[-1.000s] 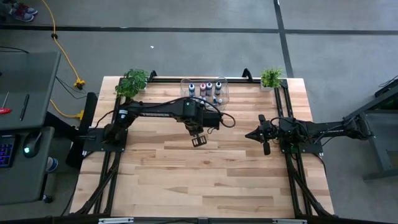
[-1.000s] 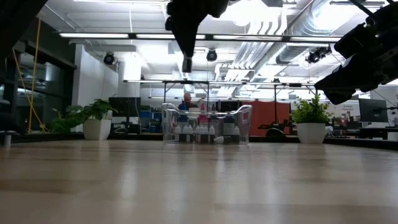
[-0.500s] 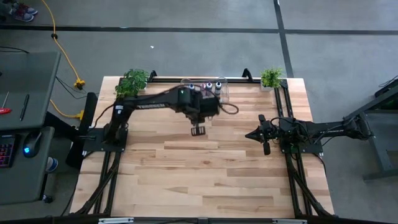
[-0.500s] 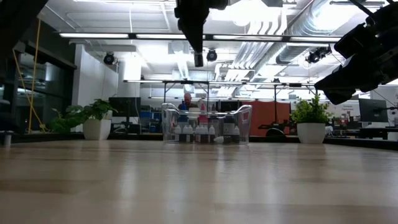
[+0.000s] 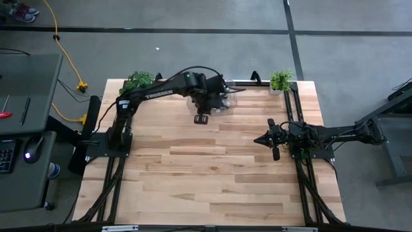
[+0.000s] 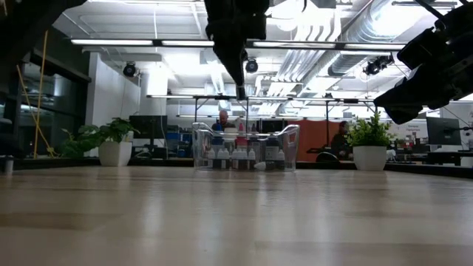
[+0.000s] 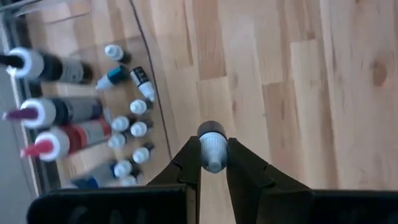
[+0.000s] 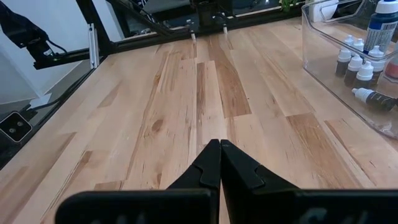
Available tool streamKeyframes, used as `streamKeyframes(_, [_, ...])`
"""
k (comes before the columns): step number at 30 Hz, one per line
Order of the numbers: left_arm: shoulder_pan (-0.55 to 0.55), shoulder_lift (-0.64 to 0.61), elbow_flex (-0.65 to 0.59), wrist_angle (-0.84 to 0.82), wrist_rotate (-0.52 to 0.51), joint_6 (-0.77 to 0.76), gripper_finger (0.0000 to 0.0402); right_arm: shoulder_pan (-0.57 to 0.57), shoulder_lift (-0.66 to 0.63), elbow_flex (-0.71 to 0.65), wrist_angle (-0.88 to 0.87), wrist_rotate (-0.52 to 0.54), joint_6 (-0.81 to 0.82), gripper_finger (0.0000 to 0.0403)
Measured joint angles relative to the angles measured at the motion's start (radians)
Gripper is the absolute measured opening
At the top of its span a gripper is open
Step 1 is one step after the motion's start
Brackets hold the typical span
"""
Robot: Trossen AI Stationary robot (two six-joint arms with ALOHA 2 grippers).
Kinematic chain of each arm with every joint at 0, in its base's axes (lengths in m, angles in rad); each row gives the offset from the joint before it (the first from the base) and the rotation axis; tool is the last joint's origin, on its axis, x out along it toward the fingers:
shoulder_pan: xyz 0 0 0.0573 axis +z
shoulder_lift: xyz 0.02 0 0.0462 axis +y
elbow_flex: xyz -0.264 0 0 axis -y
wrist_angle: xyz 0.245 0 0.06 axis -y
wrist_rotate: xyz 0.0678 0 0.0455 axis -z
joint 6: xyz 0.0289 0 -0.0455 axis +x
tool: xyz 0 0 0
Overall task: Pick & Place food coloring
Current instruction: Put the small purple food coloring bottle into the transparent bin
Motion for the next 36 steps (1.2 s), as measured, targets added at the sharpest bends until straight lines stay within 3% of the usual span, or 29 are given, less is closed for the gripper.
streamKeyframes(16, [0.127,0.002,-0.183,0.209,0.026,0.564,0.0039,0.0,0.0,0.0,0.0,0.0,0.0,0.0])
streamKeyframes(27, [0.2,0.002,-0.299,0.369,-0.015,0.697,0.0039,0.0,0.0,0.0,0.0,0.0,0.0,0.0])
streamKeyframes(36, [0.218,0.002,-0.369,0.398,-0.013,0.875,0.0039,0.0,0.0,0.0,0.0,0.0,0.0,0.0])
